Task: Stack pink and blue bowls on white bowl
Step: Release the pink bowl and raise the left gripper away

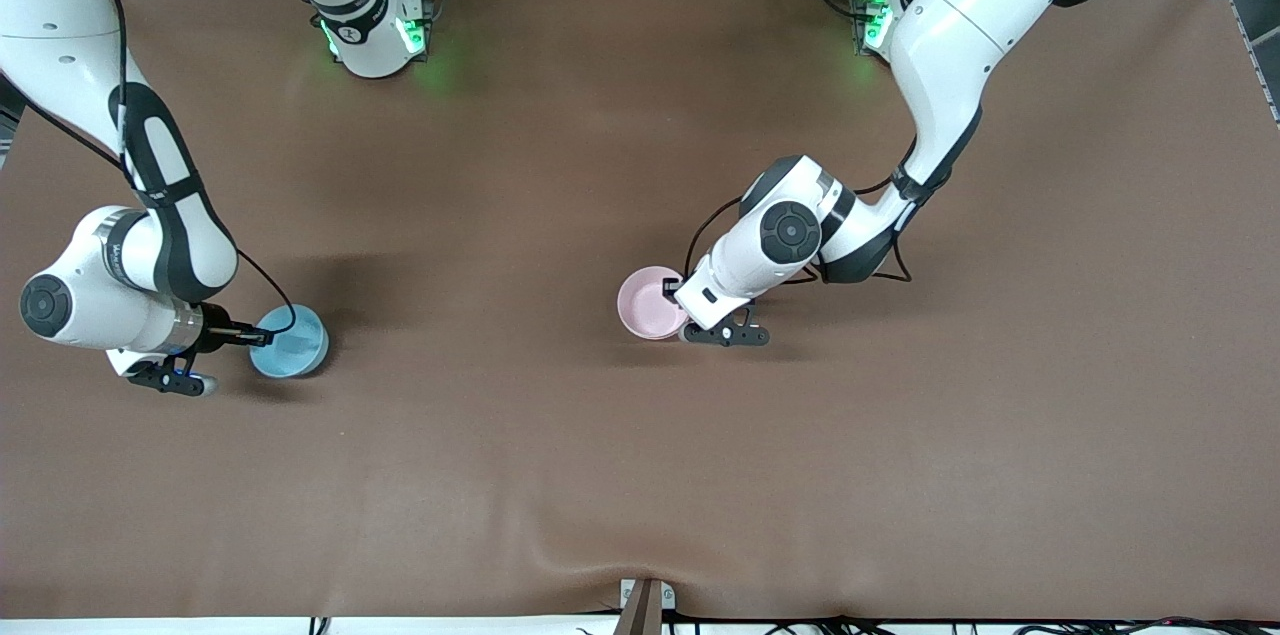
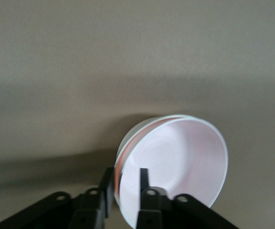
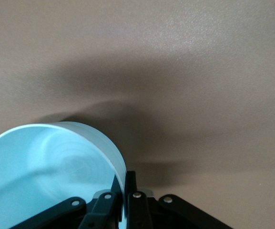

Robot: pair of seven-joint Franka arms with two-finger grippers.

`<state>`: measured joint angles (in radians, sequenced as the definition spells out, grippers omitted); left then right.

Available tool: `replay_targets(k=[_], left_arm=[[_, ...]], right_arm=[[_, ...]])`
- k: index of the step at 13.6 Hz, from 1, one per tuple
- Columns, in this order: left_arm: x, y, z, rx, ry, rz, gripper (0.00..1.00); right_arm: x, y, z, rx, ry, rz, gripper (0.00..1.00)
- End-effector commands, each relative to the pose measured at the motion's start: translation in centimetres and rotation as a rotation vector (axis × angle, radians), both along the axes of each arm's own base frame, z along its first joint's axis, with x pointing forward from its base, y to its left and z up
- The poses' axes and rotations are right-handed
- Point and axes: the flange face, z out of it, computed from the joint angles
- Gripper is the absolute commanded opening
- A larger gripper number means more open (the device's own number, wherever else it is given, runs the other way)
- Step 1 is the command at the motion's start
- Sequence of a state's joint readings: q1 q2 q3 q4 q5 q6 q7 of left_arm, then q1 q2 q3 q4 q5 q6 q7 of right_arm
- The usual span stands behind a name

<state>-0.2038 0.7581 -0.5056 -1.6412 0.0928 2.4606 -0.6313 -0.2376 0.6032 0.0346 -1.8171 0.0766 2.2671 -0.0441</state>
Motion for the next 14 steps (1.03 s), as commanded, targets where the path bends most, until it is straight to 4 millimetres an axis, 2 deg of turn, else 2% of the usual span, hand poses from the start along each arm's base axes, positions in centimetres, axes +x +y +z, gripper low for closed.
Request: replay_targets(k=[1, 2, 4, 6, 7, 10, 12, 13, 14], left_arm=[[1.6, 1.2, 4.9, 0.012, -0.068, 0.028, 1.00], [2.4, 3.3, 8.6, 0.052, -0.074, 0.034, 1.00], [3.9, 9.2, 15.8, 0.135, -0.079, 0.083, 1.00], [3.6, 14.4, 22.1, 0.218, -0.081, 0.072, 1.00], [3.2, 17.1, 25.1, 0.250, -0.090, 0.041, 1.00], [2.2, 25.9, 31.4, 0.288, -0.082, -0.030, 1.00], [1.5, 30.9, 34.3, 0.288, -0.082, -0.026, 1.00], [1.1, 33.1, 35.5, 0.300, -0.094, -0.033, 1.00], [0.7, 35.4, 36.3, 0.311, -0.089, -0.034, 1.00]], right_arm=[[0.0, -0.3, 1.3, 0.022, -0.029, -0.027, 0.00], [0.2, -0.1, 2.0, 0.021, -0.035, -0.025, 0.00], [0.4, 1.0, 4.0, 0.023, -0.039, -0.010, 0.00], [0.6, 3.2, 6.6, 0.034, -0.033, 0.018, 0.00], [0.8, 5.0, 7.5, 0.030, -0.032, 0.012, 0.00], [0.9, 10.2, 10.8, 0.031, -0.033, -0.027, 0.00], [0.7, 14.7, 13.8, 0.074, -0.040, -0.041, 0.00], [0.4, 17.6, 15.0, 0.074, -0.047, -0.027, 0.00], [0.2, 19.9, 15.6, 0.071, -0.049, -0.042, 0.00]])
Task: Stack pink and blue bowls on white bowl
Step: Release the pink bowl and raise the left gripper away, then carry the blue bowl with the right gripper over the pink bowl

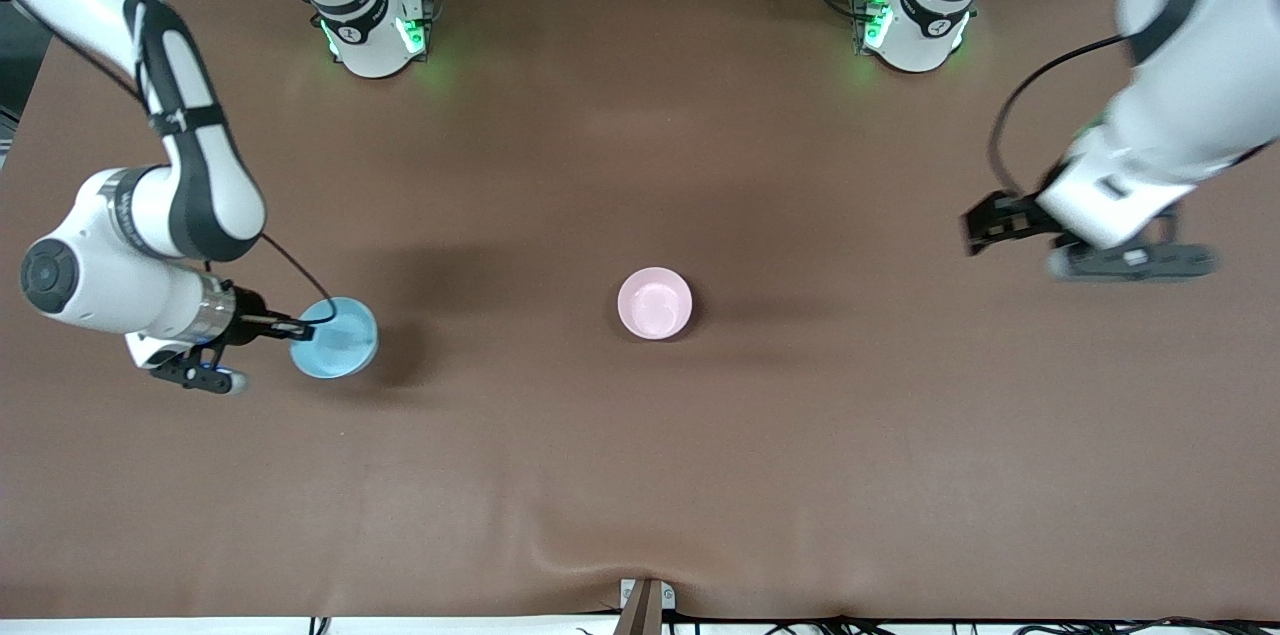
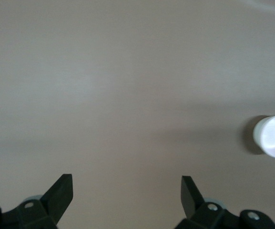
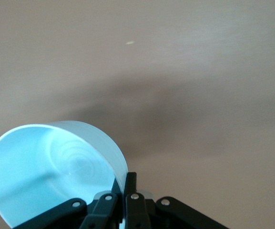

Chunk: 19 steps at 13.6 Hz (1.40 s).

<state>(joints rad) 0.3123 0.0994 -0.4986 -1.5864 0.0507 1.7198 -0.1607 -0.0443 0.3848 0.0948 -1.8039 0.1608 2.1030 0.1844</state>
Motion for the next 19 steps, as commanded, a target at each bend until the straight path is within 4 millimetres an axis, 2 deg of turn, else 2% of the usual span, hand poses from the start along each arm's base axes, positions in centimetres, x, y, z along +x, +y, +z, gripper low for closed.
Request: replay_targets(k=[1, 2, 3, 6, 7, 8, 10, 12, 14, 15, 17, 19], left_arm=[[-1.8, 5.3, 1.9, 0.021, 0.009, -0.004, 1.00], [-2.2, 7.3, 2.4, 0.027, 0.015, 0.003, 1.00], [-2.8, 8.2, 3.2, 0.036, 0.018, 0.019, 1.00], [-5.0, 9.7, 5.5, 0.061, 0.018, 0.070, 1.00], [-5.9, 9.5, 6.3, 0.033, 0.008, 0.087, 1.00], [-6.9, 10.4, 6.6, -0.020, 0.008, 0.126, 1.00], [-8.5, 9.6, 7.8, -0.025, -0.003, 0.144, 1.00], [-8.9, 8.7, 8.0, -0.025, 0.018, 0.151, 1.00], [-7.9, 8.7, 8.7, -0.041, -0.005, 0.152, 1.00], [-6.7, 8.8, 8.2, -0.056, 0.004, 0.140, 1.00], [-6.1, 8.3, 8.4, -0.064, 0.000, 0.124, 1.00], [-5.4, 6.7, 8.2, -0.069, -0.002, 0.090, 1.00]], right_arm=[[-1.4, 6.5, 2.8, 0.006, -0.002, -0.050, 0.00], [-1.9, 9.2, 3.3, 0.003, -0.001, -0.085, 0.00], [-2.5, 12.2, 3.7, -0.002, 0.005, -0.124, 0.00], [-5.1, 20.8, 4.4, -0.017, 0.030, -0.217, 0.00], [-5.8, 23.1, 4.4, -0.017, 0.032, -0.245, 0.00], [-6.3, 25.1, 4.6, -0.013, 0.027, -0.279, 0.00], [-6.9, 28.1, 3.8, -0.008, 0.023, -0.325, 0.00], [-7.1, 30.4, 2.3, 0.012, 0.000, -0.377, 0.00], [-8.0, 32.9, 0.9, 0.027, -0.012, -0.416, 0.00], [-8.8, 34.5, 0.0, 0.030, -0.016, -0.396, 0.00], [-9.7, 36.6, -2.2, 0.041, -0.036, -0.367, 0.00], [-10.0, 37.9, -4.0, 0.062, -0.062, -0.357, 0.00]])
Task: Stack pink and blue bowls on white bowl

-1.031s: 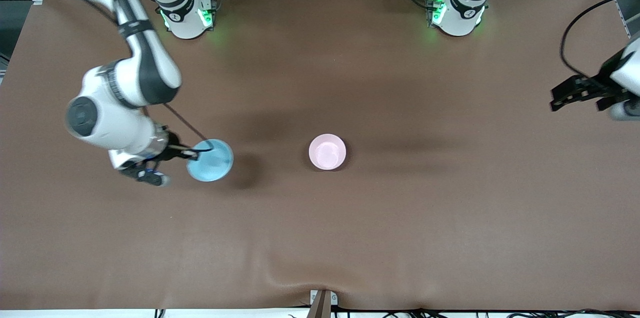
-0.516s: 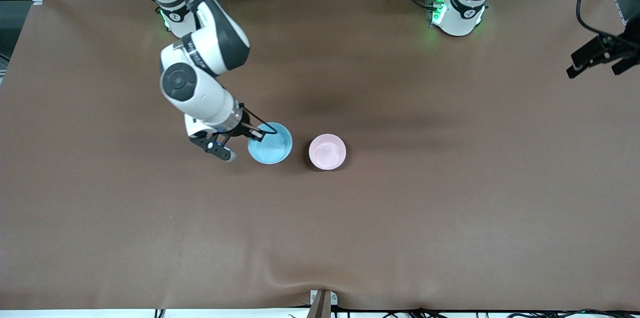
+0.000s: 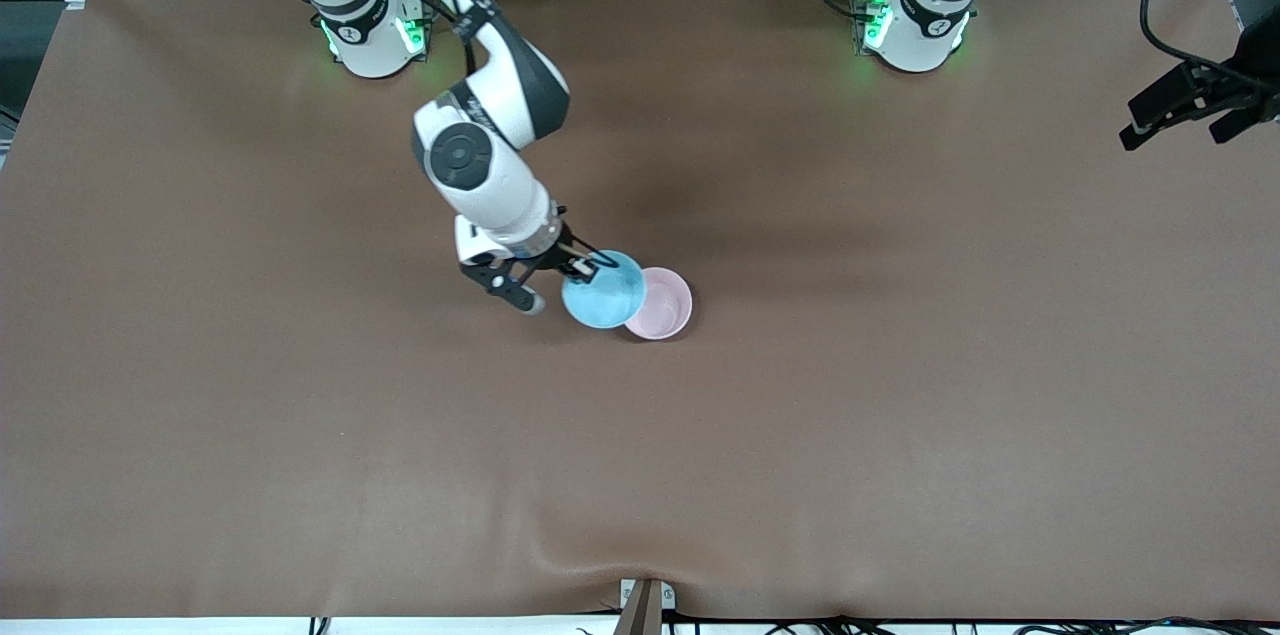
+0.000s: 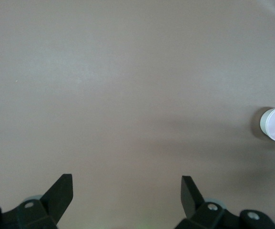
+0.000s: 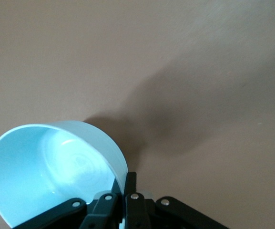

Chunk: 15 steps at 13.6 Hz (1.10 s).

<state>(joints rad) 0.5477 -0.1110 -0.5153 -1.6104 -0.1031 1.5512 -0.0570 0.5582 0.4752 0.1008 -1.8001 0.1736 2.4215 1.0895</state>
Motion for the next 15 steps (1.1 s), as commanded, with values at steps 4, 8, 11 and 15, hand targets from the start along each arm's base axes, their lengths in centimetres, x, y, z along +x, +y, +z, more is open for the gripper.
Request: replay_targets(k=[4, 8, 11, 15], left_arm=[[0.8, -2.0, 1.2, -0.021, -0.026, -0.047, 1.00], [0.8, -3.5, 2.5, -0.026, -0.054, -0.083, 1.00], [0.0, -4.1, 3.0, 0.031, -0.046, -0.098, 1.00], [-1.3, -3.1, 2.7, 0.016, 0.029, -0.066, 1.00]], right_arm=[[-0.3, 2.5, -2.4, 0.031, -0.044, 0.005, 0.00], [-0.4, 3.7, -3.9, 0.034, -0.044, 0.011, 0.00], [-0.2, 4.4, -4.4, 0.035, -0.046, 0.018, 0.00], [0.0, 4.8, -5.3, 0.032, -0.043, 0.022, 0.00]])
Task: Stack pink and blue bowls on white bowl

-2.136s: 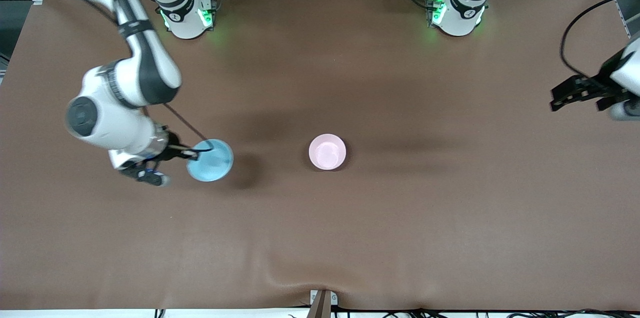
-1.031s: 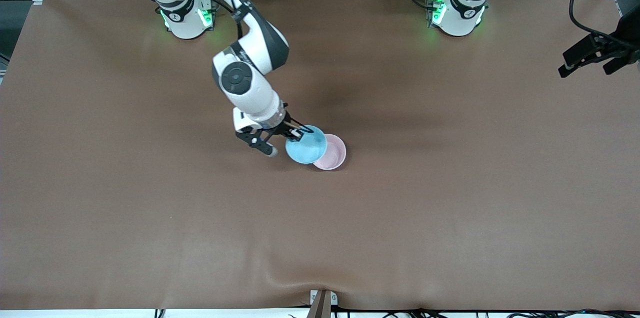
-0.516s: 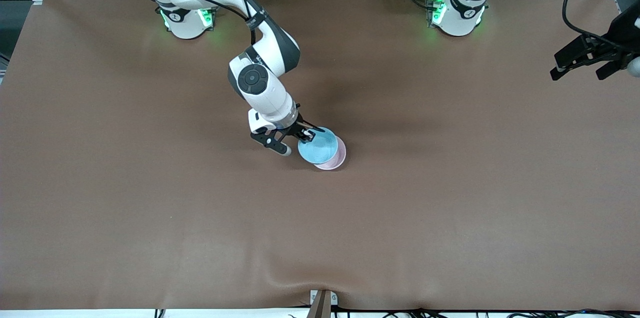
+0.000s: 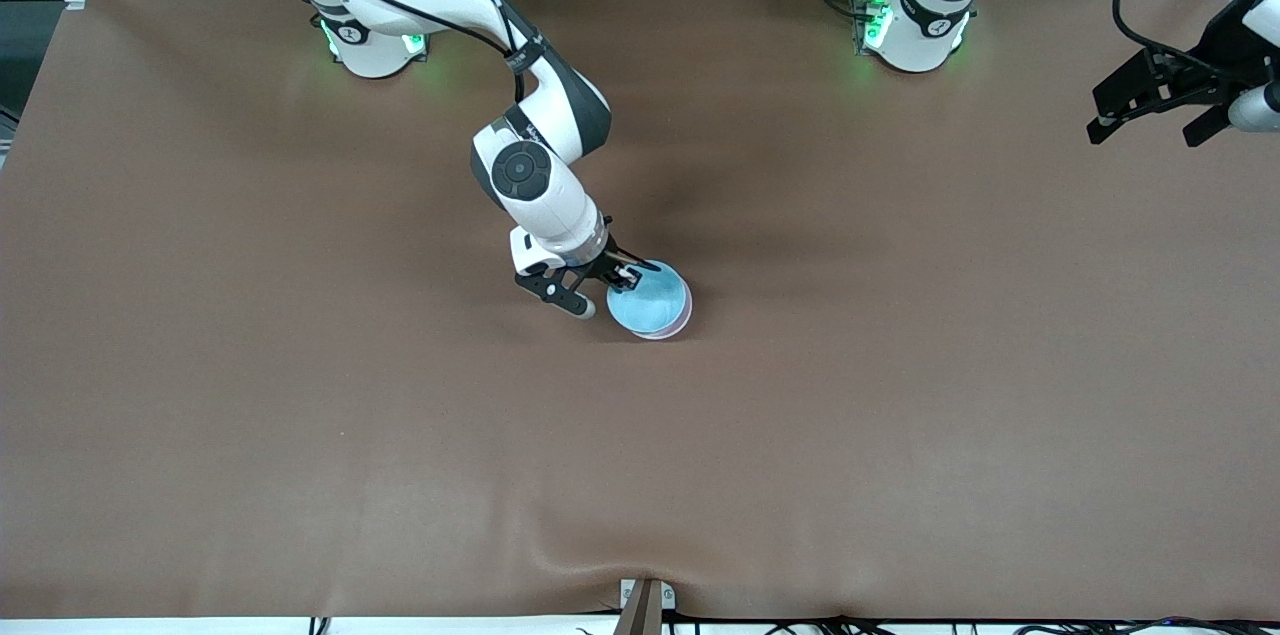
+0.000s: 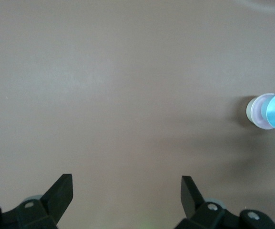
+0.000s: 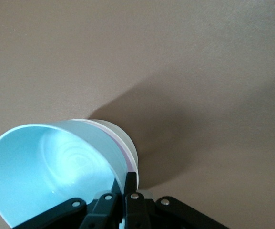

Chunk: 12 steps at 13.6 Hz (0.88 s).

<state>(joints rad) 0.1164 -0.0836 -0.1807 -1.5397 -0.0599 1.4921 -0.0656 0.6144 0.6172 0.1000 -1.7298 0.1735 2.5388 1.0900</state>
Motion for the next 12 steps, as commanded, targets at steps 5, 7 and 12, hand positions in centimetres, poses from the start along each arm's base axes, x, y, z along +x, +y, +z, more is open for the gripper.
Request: replay_targets(k=[5, 7, 12], left_arm=[[-2.9, -2.5, 1.3, 0.022, 0.053, 0.078, 1.00], [-3.5, -2.5, 1.6, 0.076, 0.035, 0.071, 1.00], [-4.1, -2.9, 1.6, 0.103, -0.006, 0.064, 1.00]], right_arm=[[-0.3, 1.4, -0.5, 0.006, 0.007, -0.005, 0.00], [-0.4, 1.3, -0.8, 0.004, 0.017, -0.032, 0.00], [0.5, 1.6, 0.9, 0.019, -0.003, -0.083, 1.00]])
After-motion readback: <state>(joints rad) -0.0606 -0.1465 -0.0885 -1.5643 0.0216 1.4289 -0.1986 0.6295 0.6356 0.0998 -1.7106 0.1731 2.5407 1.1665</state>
